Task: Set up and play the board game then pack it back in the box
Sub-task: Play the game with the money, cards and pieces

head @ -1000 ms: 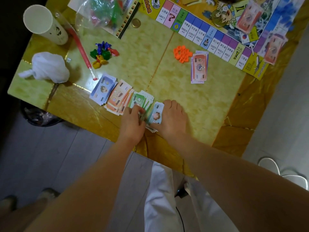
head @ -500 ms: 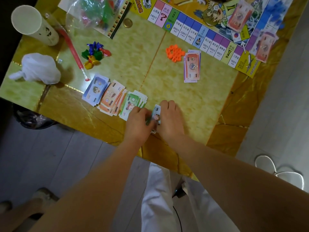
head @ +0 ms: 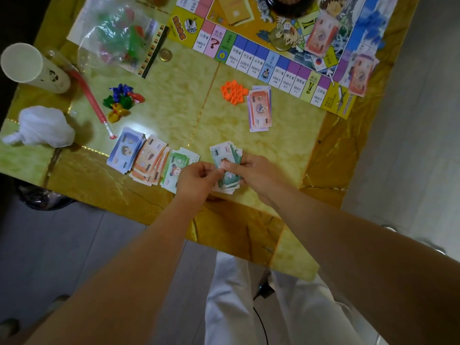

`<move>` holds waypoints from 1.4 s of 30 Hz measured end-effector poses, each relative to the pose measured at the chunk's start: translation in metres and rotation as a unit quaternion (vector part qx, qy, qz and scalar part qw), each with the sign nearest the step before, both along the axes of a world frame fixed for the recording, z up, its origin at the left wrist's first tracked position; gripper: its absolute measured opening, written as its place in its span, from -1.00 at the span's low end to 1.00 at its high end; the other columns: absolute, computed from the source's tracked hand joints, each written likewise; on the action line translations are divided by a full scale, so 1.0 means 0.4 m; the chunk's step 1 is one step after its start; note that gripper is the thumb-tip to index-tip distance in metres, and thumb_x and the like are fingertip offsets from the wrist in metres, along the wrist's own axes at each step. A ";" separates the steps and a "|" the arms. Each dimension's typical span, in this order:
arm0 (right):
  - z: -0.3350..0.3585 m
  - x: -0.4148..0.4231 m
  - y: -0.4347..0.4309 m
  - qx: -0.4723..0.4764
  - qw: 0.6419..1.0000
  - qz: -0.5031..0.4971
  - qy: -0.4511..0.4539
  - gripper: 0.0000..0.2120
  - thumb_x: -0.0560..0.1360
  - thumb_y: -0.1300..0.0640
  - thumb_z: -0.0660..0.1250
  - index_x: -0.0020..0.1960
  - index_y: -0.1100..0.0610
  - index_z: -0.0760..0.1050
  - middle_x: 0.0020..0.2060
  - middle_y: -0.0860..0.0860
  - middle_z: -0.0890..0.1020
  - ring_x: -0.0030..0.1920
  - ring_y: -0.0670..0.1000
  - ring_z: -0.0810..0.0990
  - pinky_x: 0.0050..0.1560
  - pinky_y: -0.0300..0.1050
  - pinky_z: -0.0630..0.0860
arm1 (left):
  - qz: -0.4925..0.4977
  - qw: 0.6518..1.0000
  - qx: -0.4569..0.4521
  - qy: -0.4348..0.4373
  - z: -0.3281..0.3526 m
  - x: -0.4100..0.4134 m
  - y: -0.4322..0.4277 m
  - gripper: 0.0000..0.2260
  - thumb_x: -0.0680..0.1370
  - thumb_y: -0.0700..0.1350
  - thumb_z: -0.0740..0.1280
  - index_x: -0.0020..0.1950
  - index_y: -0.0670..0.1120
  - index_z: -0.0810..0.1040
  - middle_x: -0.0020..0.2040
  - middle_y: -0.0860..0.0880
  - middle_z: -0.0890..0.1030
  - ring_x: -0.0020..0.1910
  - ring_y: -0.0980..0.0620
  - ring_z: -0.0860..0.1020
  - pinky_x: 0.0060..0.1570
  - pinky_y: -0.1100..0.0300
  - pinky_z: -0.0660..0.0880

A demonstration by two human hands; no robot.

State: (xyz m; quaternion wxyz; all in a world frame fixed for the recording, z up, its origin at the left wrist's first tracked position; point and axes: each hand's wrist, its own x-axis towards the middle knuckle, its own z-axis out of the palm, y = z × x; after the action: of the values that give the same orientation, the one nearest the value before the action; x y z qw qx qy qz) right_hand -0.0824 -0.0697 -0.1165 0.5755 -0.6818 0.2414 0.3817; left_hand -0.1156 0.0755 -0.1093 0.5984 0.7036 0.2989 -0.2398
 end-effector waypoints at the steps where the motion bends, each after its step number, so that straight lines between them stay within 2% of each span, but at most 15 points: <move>1: 0.011 0.011 -0.015 0.012 1.000 -0.021 -0.001 -0.73 0.46 0.12 0.46 0.10 0.23 0.61 -0.07 0.10 0.70 -0.15 -0.02 0.68 -0.21 -0.24 0.55 | 0.017 1.000 -0.017 0.001 0.014 0.011 -0.016 -0.83 0.52 -0.18 0.40 -0.26 -0.12 0.53 -0.48 0.11 0.52 -0.51 0.20 0.44 -0.42 0.30 0.36; 5: 0.040 0.042 -0.066 0.034 0.999 -0.032 0.015 -0.77 0.48 0.19 0.43 0.10 0.28 0.60 -0.11 0.11 0.68 -0.21 -0.05 0.62 -0.29 -0.30 0.49 | 0.060 0.994 -0.082 0.030 0.056 0.046 -0.079 -0.86 0.56 -0.16 0.33 -0.19 -0.12 0.55 -0.54 0.15 0.53 -0.53 0.28 0.49 -0.52 0.44 0.35; 7: 0.049 0.054 -0.093 0.051 0.998 -0.031 0.026 -0.75 0.48 0.23 0.42 0.13 0.29 0.60 -0.13 0.09 0.68 -0.21 -0.05 0.63 -0.29 -0.31 0.51 | 0.066 0.989 -0.117 0.056 0.060 0.060 -0.113 -0.88 0.59 -0.12 0.30 -0.03 -0.12 0.59 -0.34 0.07 0.65 -0.33 0.15 0.60 -0.39 0.38 0.49; 9: 0.056 0.065 -0.123 0.068 0.996 -0.044 0.024 -0.75 0.47 0.26 0.42 0.14 0.29 0.60 -0.10 0.11 0.69 -0.18 -0.03 0.65 -0.20 -0.27 0.56 | 0.070 0.983 -0.140 0.092 0.056 0.072 -0.153 -0.82 0.62 -0.09 0.23 0.12 -0.12 0.56 -0.17 -0.04 0.67 -0.21 0.03 0.63 -0.21 0.21 0.59; 11: 0.062 0.072 -0.143 0.067 0.996 -0.063 0.013 -0.74 0.46 0.27 0.43 0.15 0.28 0.59 -0.02 0.15 0.68 -0.15 -0.01 0.66 -0.15 -0.23 0.58 | 0.091 0.976 -0.166 0.104 0.054 0.080 -0.183 -0.82 0.64 -0.09 0.20 0.10 -0.10 0.56 -0.15 -0.05 0.68 -0.20 0.02 0.65 -0.20 0.14 0.60; 15: 0.063 0.091 -0.171 -0.007 0.995 -0.095 -0.013 -0.62 0.38 0.27 0.51 0.17 0.25 0.52 -0.01 0.13 0.65 -0.08 0.02 0.64 -0.24 -0.24 0.57 | 0.096 0.973 -0.186 0.098 0.061 0.106 -0.219 -0.84 0.64 -0.11 0.21 0.11 -0.10 0.56 -0.02 -0.16 0.67 -0.14 -0.07 0.65 -0.23 0.12 0.63; 19: 0.048 0.113 -0.203 -0.038 0.994 -0.101 -0.013 -0.71 0.40 0.29 0.50 0.09 0.28 0.55 -0.04 0.16 0.67 -0.14 0.03 0.65 -0.33 -0.28 0.52 | 0.090 0.971 -0.196 0.104 0.064 0.136 -0.239 -0.89 0.61 -0.15 0.25 0.09 -0.07 0.55 -0.05 -0.15 0.65 -0.16 -0.11 0.63 -0.20 0.10 0.61; 23: 0.043 0.132 -0.210 -0.059 0.996 -0.057 -0.031 -0.83 0.43 0.28 0.46 0.03 0.22 0.61 -0.04 0.11 0.68 -0.07 0.02 0.65 -0.12 -0.16 0.60 | 0.079 0.977 -0.163 0.109 0.054 0.154 -0.241 -0.80 0.61 -0.18 0.26 0.23 -0.10 0.51 -0.02 -0.13 0.64 -0.18 -0.07 0.64 -0.20 0.11 0.61; 26: 0.037 0.169 -0.207 -0.083 0.993 -0.067 -0.052 -0.83 0.45 0.26 0.44 0.04 0.23 0.61 -0.01 0.09 0.67 -0.01 0.04 0.65 0.01 -0.10 0.60 | 0.116 0.977 -0.156 0.089 0.046 0.168 -0.235 -0.82 0.63 -0.18 0.22 0.22 -0.10 0.50 -0.03 -0.09 0.64 -0.20 -0.02 0.63 -0.19 0.12 0.60; 29: 0.033 0.233 -0.207 -0.107 0.990 -0.055 -0.067 -0.79 0.48 0.28 0.41 0.11 0.24 0.58 -0.03 0.05 0.65 -0.12 -0.09 0.60 -0.19 -0.35 0.52 | 0.172 0.976 -0.120 0.061 0.030 0.184 -0.206 -0.83 0.64 -0.21 0.18 0.19 -0.07 0.48 -0.04 -0.08 0.64 -0.21 0.01 0.63 -0.18 0.11 0.59; 33: 0.006 0.302 -0.196 -0.144 0.985 -0.001 -0.097 -0.82 0.47 0.20 0.44 0.06 0.13 0.56 -0.17 -0.10 0.57 -0.23 -0.19 0.51 -0.41 -0.46 0.36 | 0.189 0.979 -0.073 0.019 0.006 0.191 -0.169 -0.76 0.63 -0.25 0.17 0.29 -0.10 0.43 -0.09 -0.05 0.66 -0.26 0.07 0.66 -0.28 0.20 0.60; 35: -0.017 0.319 -0.175 -0.179 0.977 0.055 -0.106 -0.85 0.47 0.15 0.44 0.00 0.03 0.51 -0.21 -0.15 0.54 -0.21 -0.16 0.53 -0.38 -0.37 0.39 | 0.187 0.980 -0.071 0.008 -0.004 0.197 -0.161 -0.76 0.62 -0.26 0.19 0.27 -0.11 0.44 -0.09 -0.07 0.66 -0.28 0.06 0.66 -0.31 0.22 0.60; 38: -0.050 0.321 -0.162 -0.278 0.939 0.131 -0.157 -0.78 0.43 0.03 0.45 -0.16 -0.11 0.39 -0.18 -0.14 0.60 -0.16 -0.09 0.59 -0.20 -0.11 0.55 | 0.177 0.981 -0.082 -0.007 -0.010 0.208 -0.164 -0.80 0.60 -0.28 0.22 0.18 -0.07 0.50 -0.18 -0.01 0.69 -0.30 0.06 0.67 -0.34 0.22 0.59; 40: -0.066 0.319 -0.164 -0.340 0.910 0.150 -0.181 -0.70 0.37 -0.03 0.48 -0.09 -0.13 0.35 -0.16 -0.10 0.60 -0.14 -0.04 0.60 -0.18 0.01 0.59 | 0.172 0.981 -0.093 -0.011 -0.012 0.213 -0.168 -0.81 0.60 -0.29 0.24 0.14 -0.07 0.52 -0.26 0.03 0.70 -0.32 0.07 0.66 -0.37 0.22 0.58; 42: -0.063 0.317 -0.171 -0.369 0.897 0.147 -0.194 -0.60 0.37 -0.09 0.47 0.07 -0.07 0.33 -0.16 -0.09 0.56 -0.15 -0.02 0.58 -0.20 0.00 0.59 | 0.175 0.979 -0.099 -0.012 -0.010 0.219 -0.169 -0.81 0.59 -0.31 0.25 0.16 -0.14 0.52 -0.28 0.01 0.69 -0.35 0.07 0.65 -0.40 0.23 0.57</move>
State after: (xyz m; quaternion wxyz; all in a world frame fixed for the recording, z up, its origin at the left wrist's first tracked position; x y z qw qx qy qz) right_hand 0.0446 -0.1381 -0.1417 0.2559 -0.9333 0.1458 0.2055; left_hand -0.0280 0.0078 -0.1134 0.7013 0.5803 0.3853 -0.1515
